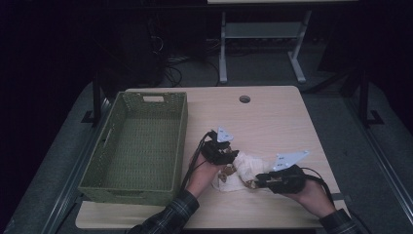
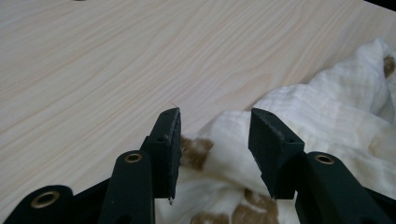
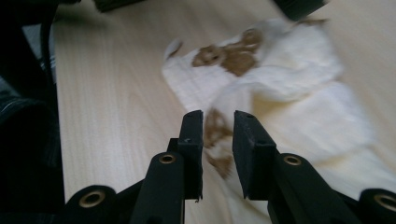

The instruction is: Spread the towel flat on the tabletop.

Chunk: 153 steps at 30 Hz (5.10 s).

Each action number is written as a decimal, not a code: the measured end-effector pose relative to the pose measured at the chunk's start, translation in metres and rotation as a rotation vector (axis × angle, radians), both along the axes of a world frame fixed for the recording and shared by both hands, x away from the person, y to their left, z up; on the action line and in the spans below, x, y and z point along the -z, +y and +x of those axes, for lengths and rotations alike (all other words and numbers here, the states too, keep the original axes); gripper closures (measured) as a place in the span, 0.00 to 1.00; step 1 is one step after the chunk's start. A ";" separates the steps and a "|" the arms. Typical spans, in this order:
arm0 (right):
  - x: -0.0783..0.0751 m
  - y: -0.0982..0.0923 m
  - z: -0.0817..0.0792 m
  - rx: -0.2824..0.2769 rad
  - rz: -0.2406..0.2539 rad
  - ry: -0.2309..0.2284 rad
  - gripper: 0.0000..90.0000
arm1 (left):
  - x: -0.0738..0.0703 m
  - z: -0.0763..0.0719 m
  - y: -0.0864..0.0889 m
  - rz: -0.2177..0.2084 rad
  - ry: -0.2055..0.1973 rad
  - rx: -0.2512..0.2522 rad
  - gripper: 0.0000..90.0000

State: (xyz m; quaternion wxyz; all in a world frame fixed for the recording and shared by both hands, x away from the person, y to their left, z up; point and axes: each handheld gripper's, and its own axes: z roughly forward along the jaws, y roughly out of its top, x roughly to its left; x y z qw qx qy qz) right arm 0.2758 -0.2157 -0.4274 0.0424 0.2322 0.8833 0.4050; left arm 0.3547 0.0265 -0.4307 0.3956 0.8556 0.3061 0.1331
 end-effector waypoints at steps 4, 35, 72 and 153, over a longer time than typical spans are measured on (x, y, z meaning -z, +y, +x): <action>-0.006 -0.028 0.010 0.096 0.013 -0.021 0.81 | 0.003 0.010 -0.007 0.015 0.019 0.018 0.58; 0.033 -0.004 0.105 0.141 -0.063 0.126 0.75 | 0.017 0.009 -0.015 0.057 0.074 0.125 0.97; -0.029 -0.102 0.090 0.367 0.065 -0.074 0.97 | -0.032 0.011 0.025 -0.083 -0.068 -0.108 0.98; 0.026 -0.108 0.130 0.453 -0.188 0.050 0.99 | 0.027 -0.021 0.004 0.066 0.055 0.012 0.64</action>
